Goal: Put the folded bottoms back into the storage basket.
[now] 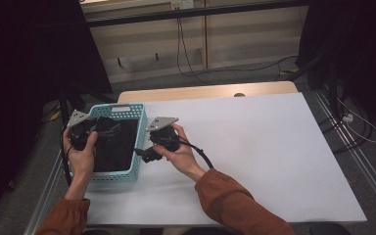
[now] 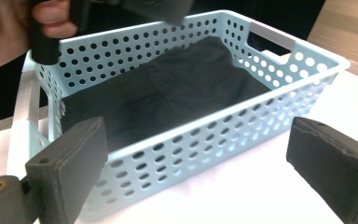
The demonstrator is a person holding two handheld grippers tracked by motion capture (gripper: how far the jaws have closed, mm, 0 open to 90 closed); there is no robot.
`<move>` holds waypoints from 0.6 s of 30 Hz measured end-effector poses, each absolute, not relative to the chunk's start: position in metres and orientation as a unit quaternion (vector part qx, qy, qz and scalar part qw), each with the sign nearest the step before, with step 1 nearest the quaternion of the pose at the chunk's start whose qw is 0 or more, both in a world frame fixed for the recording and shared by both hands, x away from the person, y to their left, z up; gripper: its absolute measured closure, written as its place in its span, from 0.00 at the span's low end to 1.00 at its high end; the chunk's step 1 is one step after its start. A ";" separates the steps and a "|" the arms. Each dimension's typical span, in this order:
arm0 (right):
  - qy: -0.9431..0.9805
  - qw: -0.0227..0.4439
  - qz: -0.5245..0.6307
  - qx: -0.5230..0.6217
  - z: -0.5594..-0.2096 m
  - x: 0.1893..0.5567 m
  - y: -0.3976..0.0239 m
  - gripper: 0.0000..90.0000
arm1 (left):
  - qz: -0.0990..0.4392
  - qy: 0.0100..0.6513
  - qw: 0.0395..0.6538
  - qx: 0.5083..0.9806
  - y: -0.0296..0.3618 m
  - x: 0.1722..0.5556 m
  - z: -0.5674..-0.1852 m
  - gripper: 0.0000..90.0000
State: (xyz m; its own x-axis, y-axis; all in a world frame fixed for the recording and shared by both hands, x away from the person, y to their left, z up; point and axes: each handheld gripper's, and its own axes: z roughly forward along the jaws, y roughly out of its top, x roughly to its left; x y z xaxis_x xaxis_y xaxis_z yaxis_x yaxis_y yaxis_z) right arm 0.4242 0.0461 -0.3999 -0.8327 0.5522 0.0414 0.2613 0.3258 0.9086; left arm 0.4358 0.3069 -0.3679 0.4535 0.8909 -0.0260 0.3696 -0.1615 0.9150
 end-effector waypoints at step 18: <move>0.785 0.169 0.517 0.295 -0.402 0.418 -0.001 0.03 | 0.287 0.436 0.467 0.714 0.282 0.402 -0.370 0.06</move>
State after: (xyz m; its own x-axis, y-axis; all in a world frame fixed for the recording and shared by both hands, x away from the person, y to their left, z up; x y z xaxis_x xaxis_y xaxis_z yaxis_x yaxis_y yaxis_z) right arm 0.4176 -0.0014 -0.4023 -0.7687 0.6383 0.0409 0.2897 0.2904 0.9120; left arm 0.4022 0.2816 -0.3696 0.4547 0.8906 0.0029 0.3546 -0.1840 0.9167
